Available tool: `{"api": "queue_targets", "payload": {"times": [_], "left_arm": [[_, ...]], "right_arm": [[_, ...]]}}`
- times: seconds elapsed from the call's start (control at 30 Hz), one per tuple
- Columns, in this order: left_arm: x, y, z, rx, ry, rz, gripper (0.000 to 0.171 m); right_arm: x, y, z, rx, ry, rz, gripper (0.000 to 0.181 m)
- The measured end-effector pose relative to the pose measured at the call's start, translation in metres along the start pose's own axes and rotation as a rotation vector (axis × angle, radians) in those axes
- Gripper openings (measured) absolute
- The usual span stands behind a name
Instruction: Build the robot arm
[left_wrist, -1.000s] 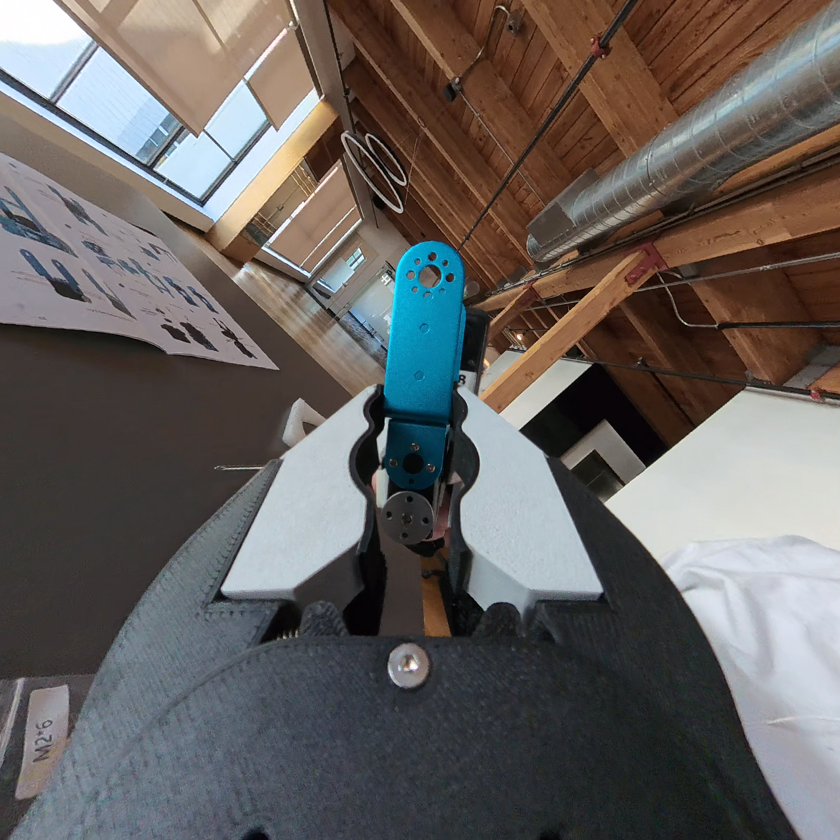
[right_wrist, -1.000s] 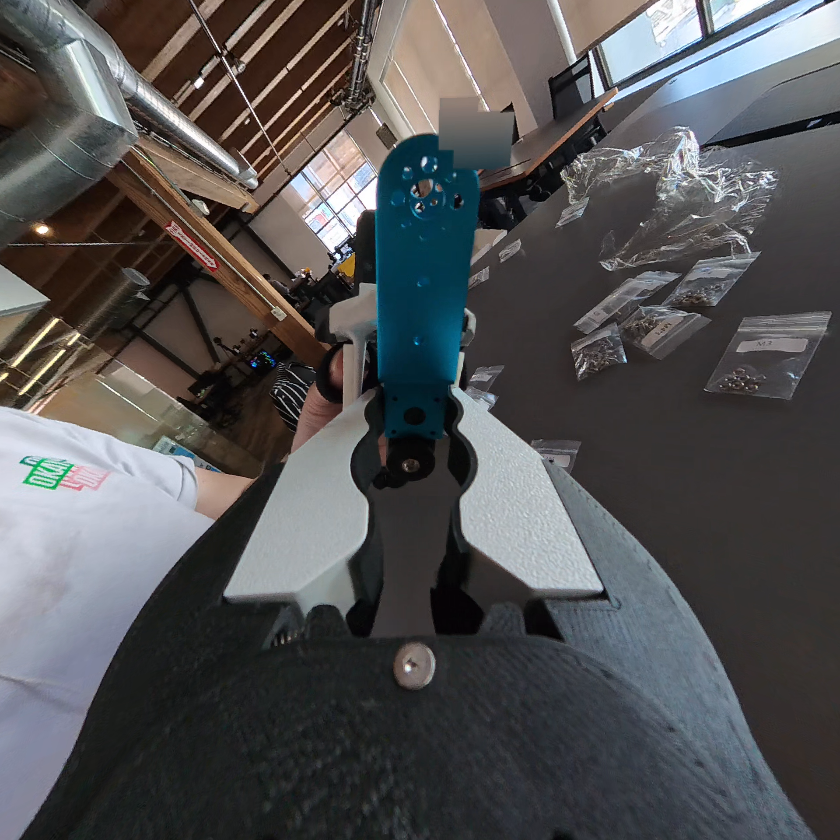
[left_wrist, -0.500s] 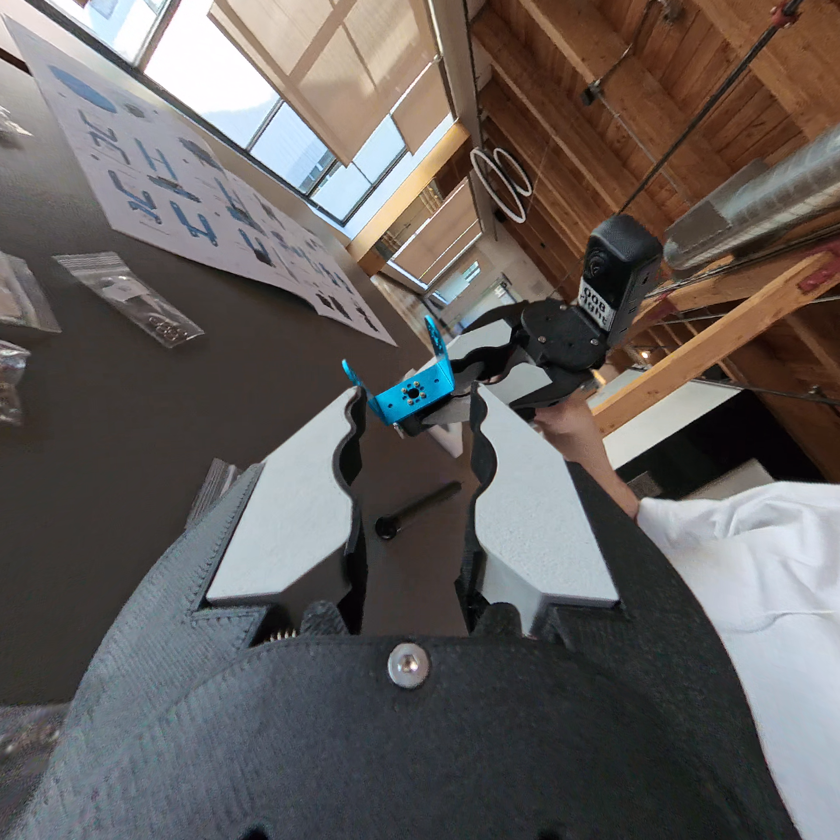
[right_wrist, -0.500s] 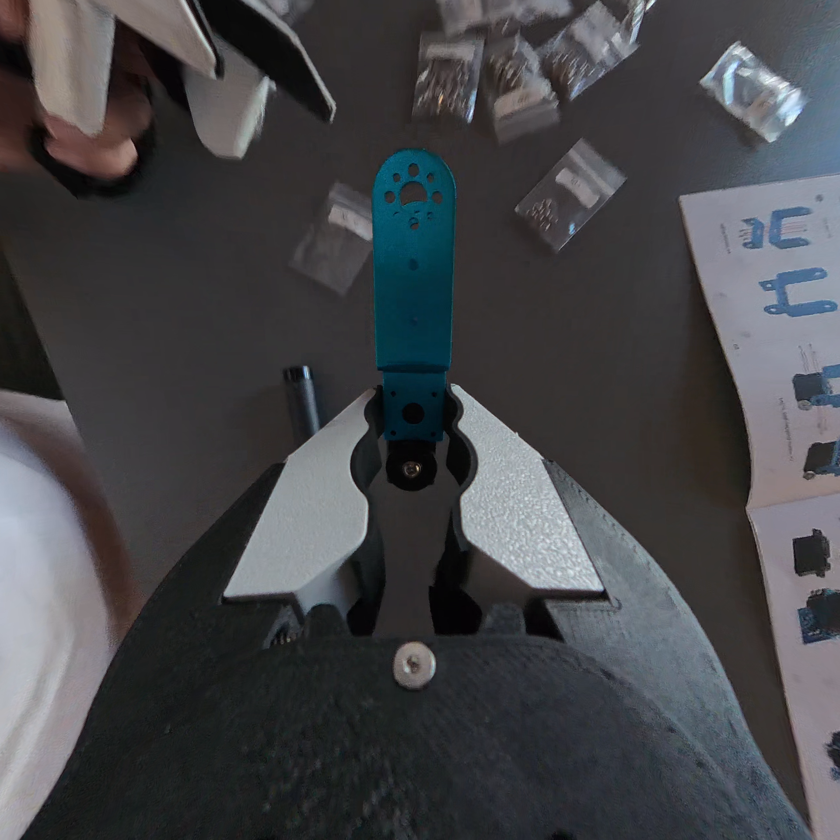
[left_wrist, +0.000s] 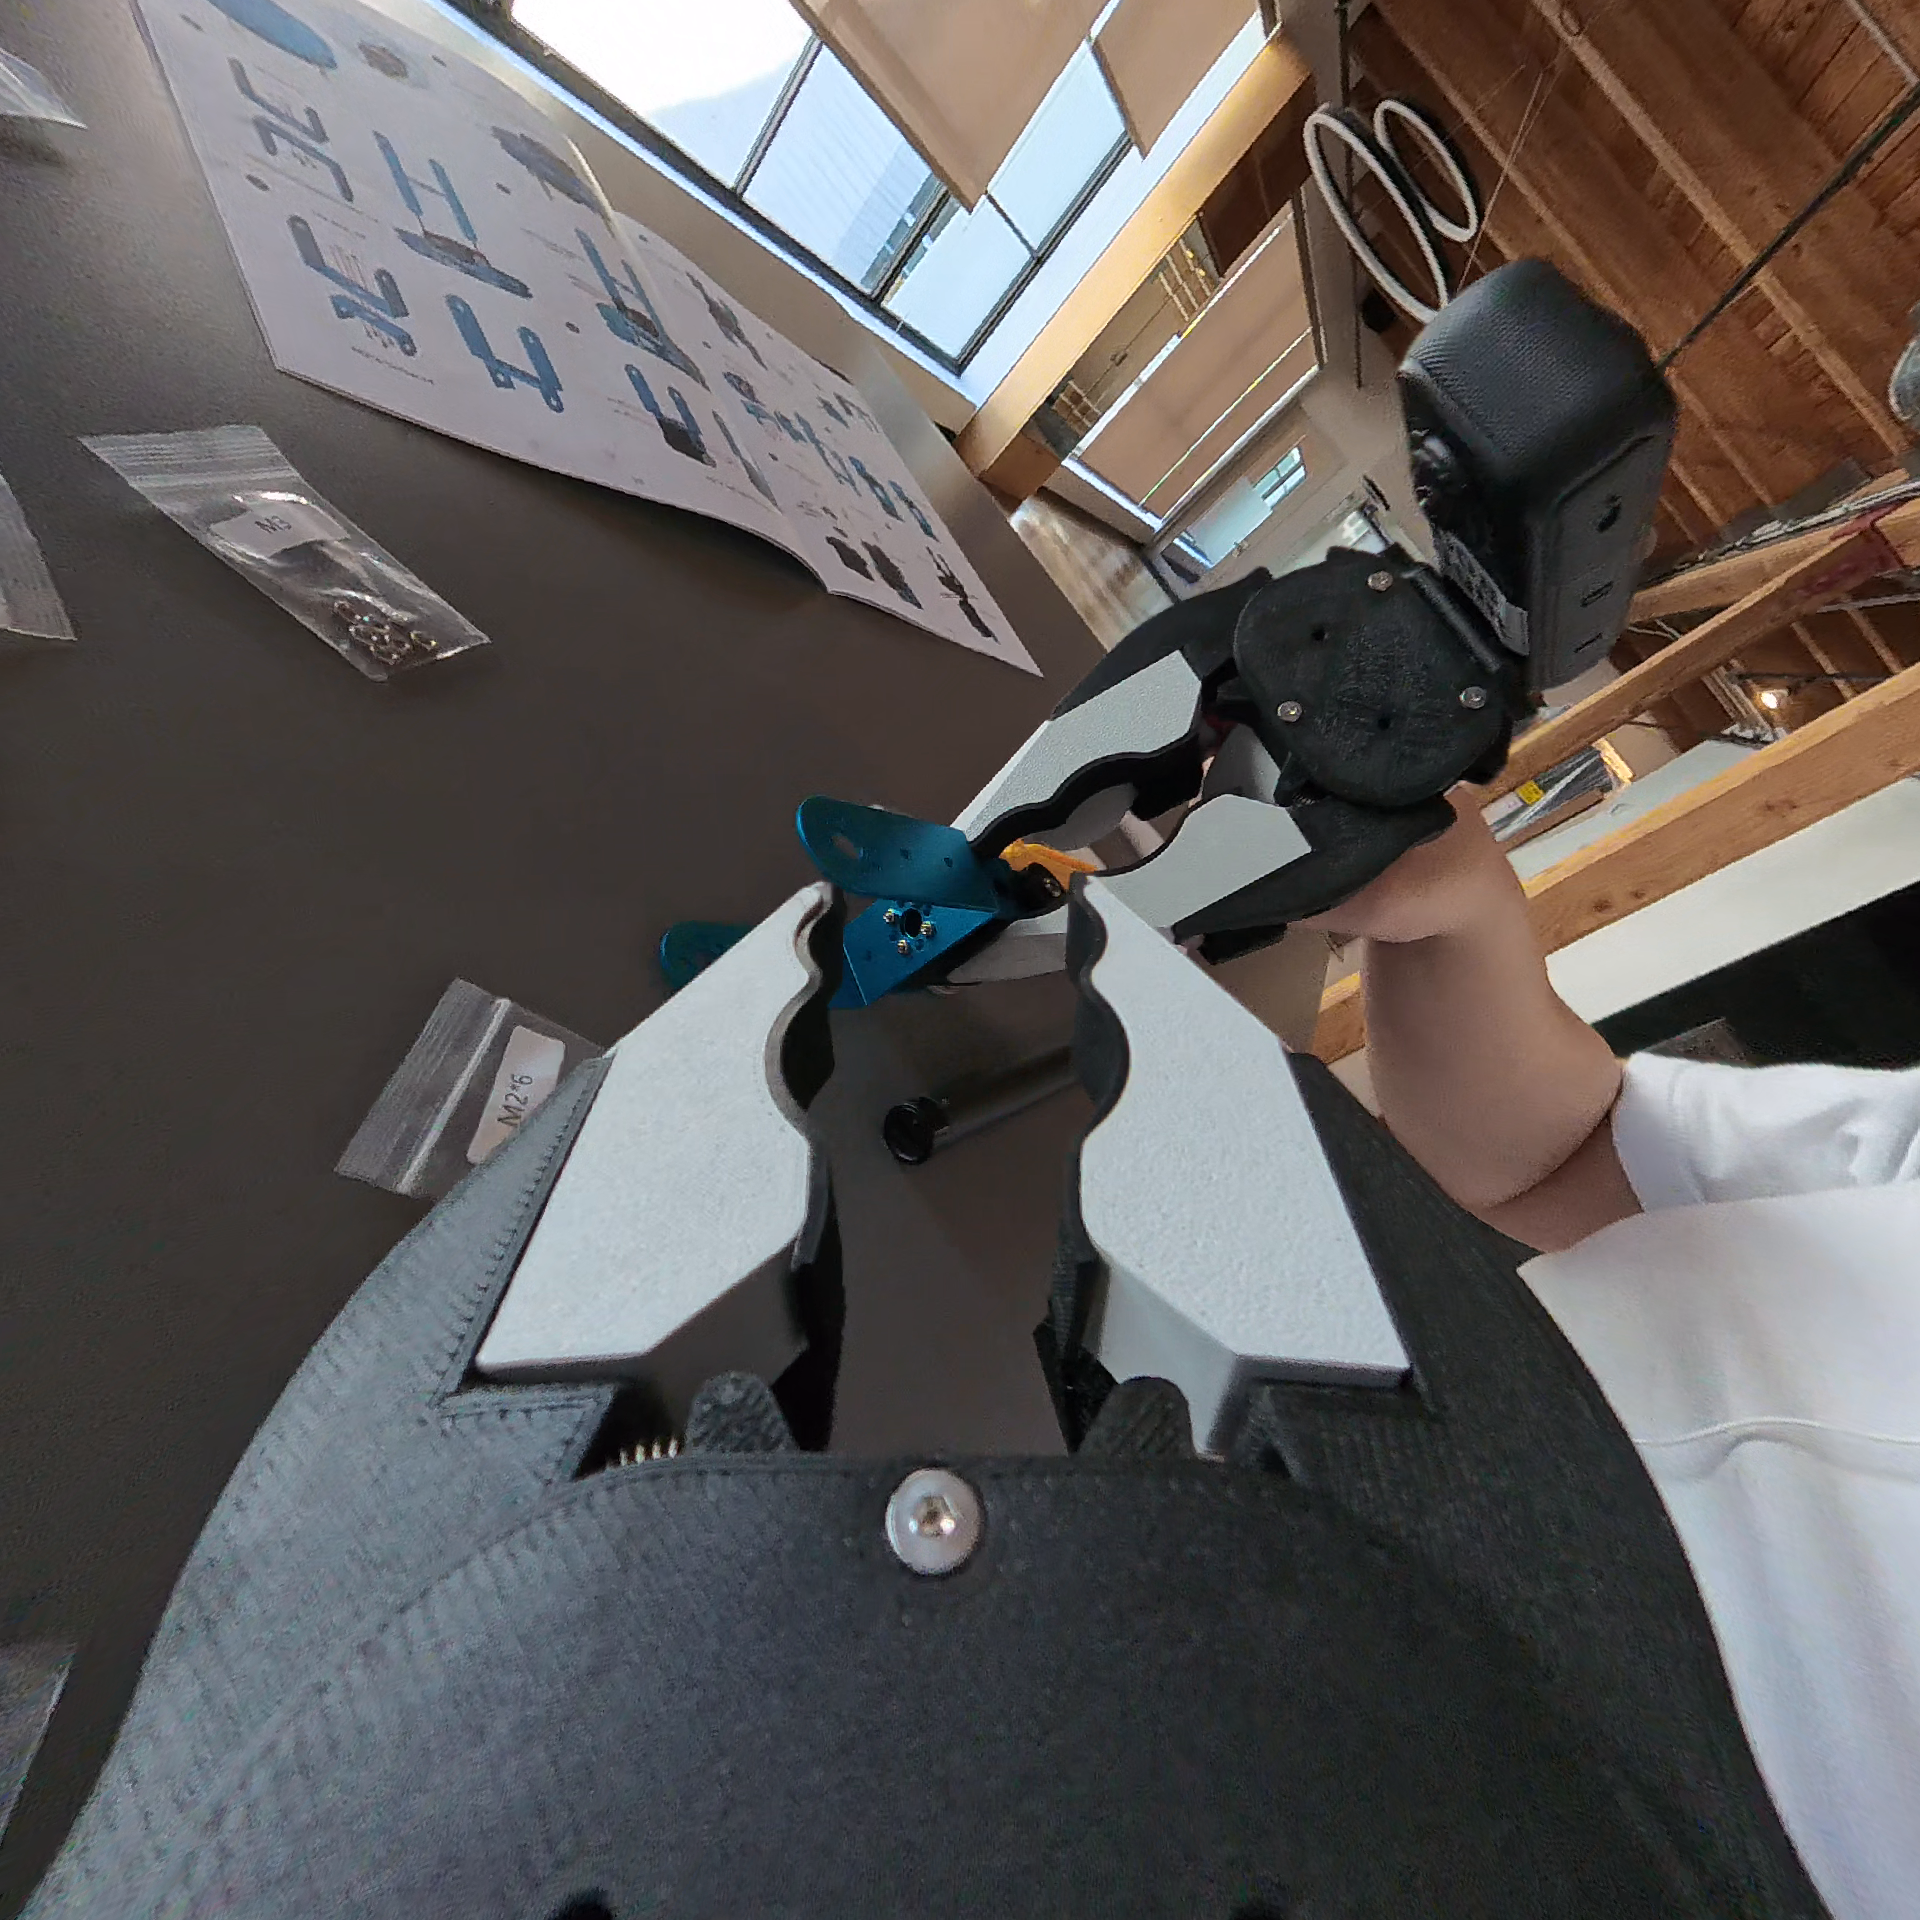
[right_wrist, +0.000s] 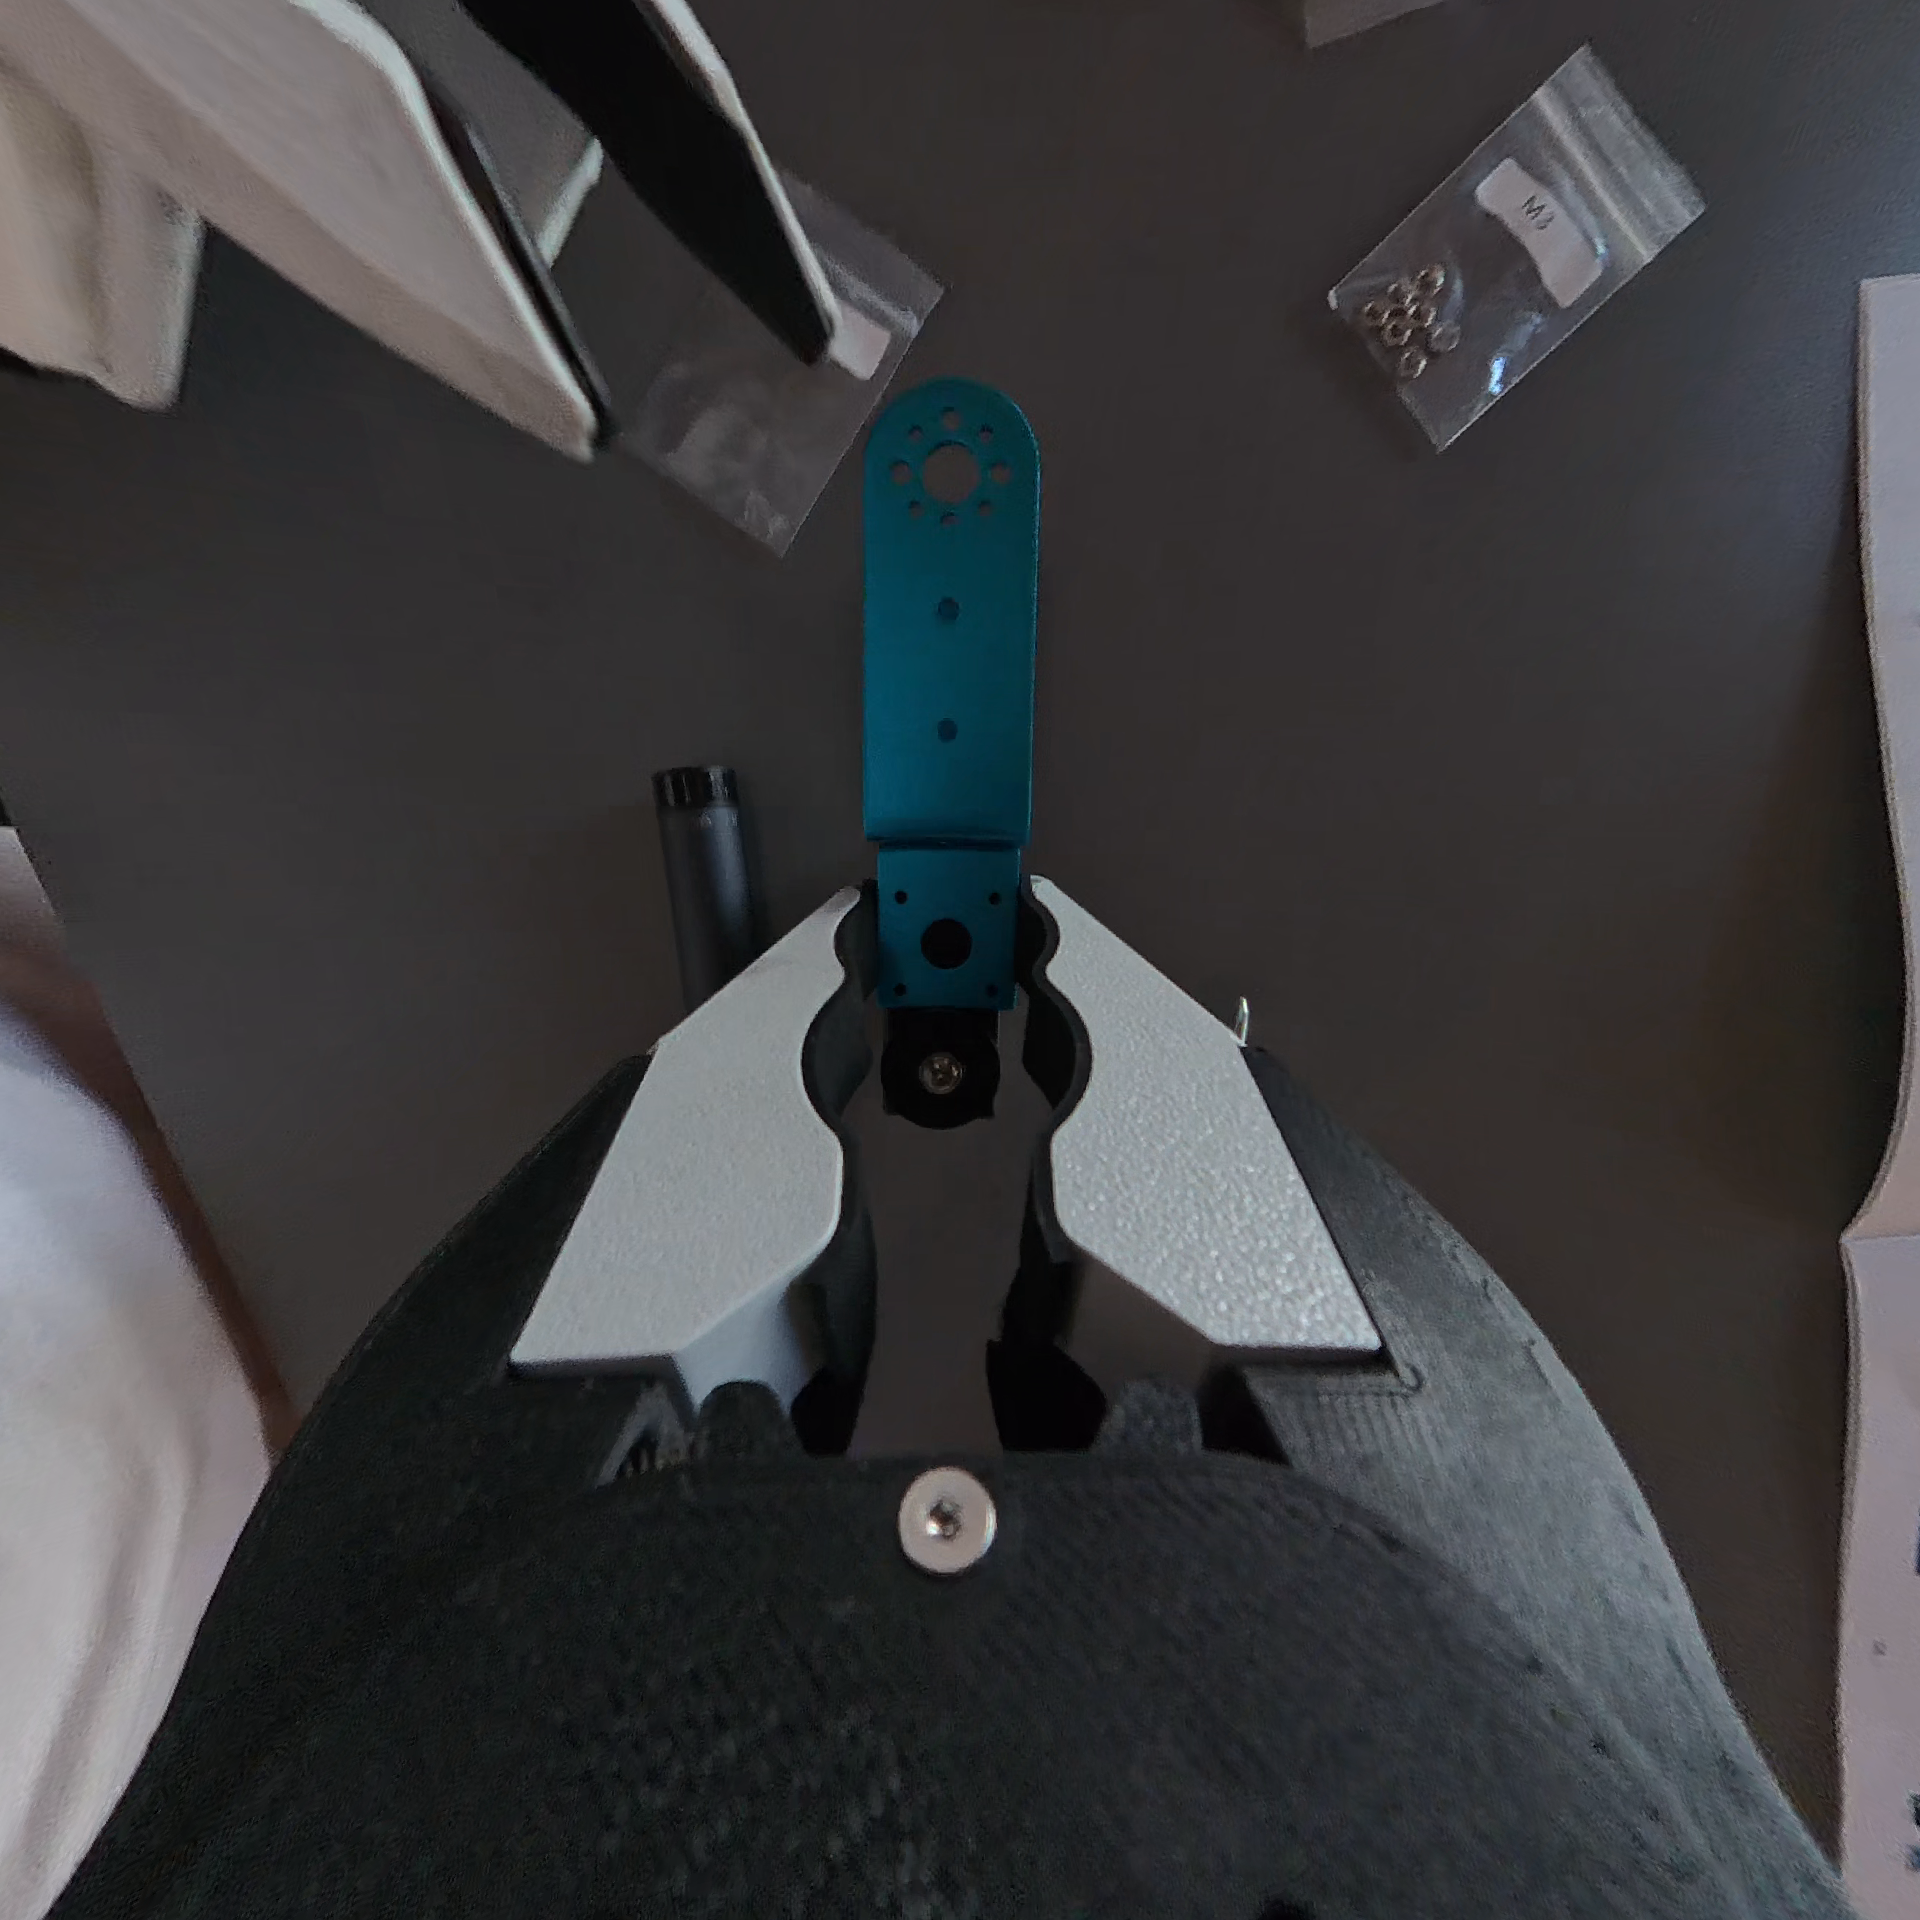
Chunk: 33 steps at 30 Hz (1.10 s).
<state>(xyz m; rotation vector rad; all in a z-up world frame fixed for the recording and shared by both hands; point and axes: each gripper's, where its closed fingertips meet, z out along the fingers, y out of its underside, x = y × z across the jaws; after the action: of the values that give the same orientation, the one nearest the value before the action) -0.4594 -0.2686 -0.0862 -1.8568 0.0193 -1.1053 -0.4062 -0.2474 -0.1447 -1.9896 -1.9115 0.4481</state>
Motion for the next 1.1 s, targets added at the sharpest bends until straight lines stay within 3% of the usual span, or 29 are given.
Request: {"api": "queue_targets", "payload": {"times": [0.1,0.17,0.3,0.5,0.67,0.9,1.1], "left_arm": [[-0.008,0.003,0.014,-0.054,-0.042,-0.008,0.043],[-0.011,0.004,0.023,-0.079,-0.041,-0.017,0.043],[-0.017,0.008,0.033,-0.137,-0.042,-0.027,0.043],[-0.022,0.001,0.021,-0.112,-0.019,-0.039,0.042],[-0.024,-0.015,0.005,-0.103,-0.060,0.169,0.048],[-0.024,-0.029,0.002,-0.171,-0.064,0.423,0.052],[-0.022,-0.028,0.011,-0.173,-0.014,0.430,0.051]], "right_arm": [[0.000,0.000,0.000,0.044,-0.018,0.006,0.027],[-0.001,0.002,-0.003,0.078,-0.035,0.015,0.040],[0.001,0.005,-0.030,0.234,-0.051,0.048,0.045],[0.008,0.034,-0.071,0.534,-0.060,0.136,0.049],[0.001,0.030,-0.077,0.721,-0.111,0.212,0.050],[-0.004,0.008,-0.047,0.673,-0.035,0.065,0.055],[-0.004,0.000,-0.030,0.651,0.048,-0.035,0.046]]}}
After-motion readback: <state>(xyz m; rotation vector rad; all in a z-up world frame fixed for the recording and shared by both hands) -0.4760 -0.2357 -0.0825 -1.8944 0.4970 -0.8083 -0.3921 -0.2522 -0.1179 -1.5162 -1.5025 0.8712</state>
